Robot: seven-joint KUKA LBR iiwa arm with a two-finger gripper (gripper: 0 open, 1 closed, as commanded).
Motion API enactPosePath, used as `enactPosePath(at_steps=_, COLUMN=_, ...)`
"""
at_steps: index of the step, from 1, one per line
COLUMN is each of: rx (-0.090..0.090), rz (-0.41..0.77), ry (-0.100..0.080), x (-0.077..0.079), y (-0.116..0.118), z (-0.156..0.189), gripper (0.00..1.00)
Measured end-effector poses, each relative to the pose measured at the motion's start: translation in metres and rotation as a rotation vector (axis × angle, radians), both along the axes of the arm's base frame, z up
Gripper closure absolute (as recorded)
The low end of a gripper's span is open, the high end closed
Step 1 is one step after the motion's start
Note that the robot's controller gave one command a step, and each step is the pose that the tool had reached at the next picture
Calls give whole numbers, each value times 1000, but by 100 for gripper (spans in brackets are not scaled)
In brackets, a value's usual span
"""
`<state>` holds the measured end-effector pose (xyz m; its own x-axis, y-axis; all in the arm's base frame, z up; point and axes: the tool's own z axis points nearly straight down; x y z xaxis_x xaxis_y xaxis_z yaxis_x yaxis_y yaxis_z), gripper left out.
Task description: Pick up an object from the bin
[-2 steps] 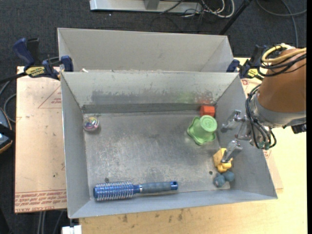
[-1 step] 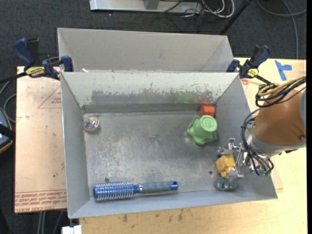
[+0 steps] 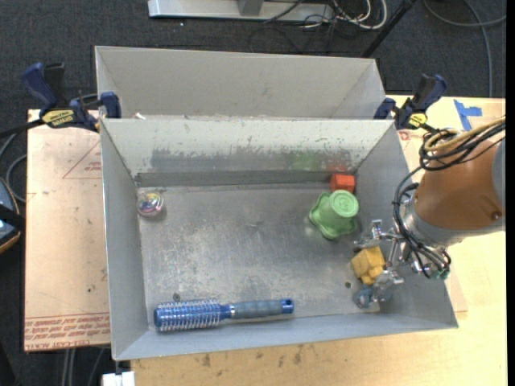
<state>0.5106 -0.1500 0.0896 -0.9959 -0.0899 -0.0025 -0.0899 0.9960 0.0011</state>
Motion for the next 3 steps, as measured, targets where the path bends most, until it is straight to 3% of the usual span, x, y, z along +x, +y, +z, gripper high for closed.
enactPosePath(at_steps=1, rx=3, rz=151, ry=0, x=15, y=-2, z=-1, gripper=0)
enactPosePath(at_steps=2, rx=4, rz=151, ry=-2, x=16, y=-1, z=0, gripper=100)
enactPosePath(at_steps=3, rx=-4, rz=97, ry=-8, x=12, y=8, z=127, gripper=100)
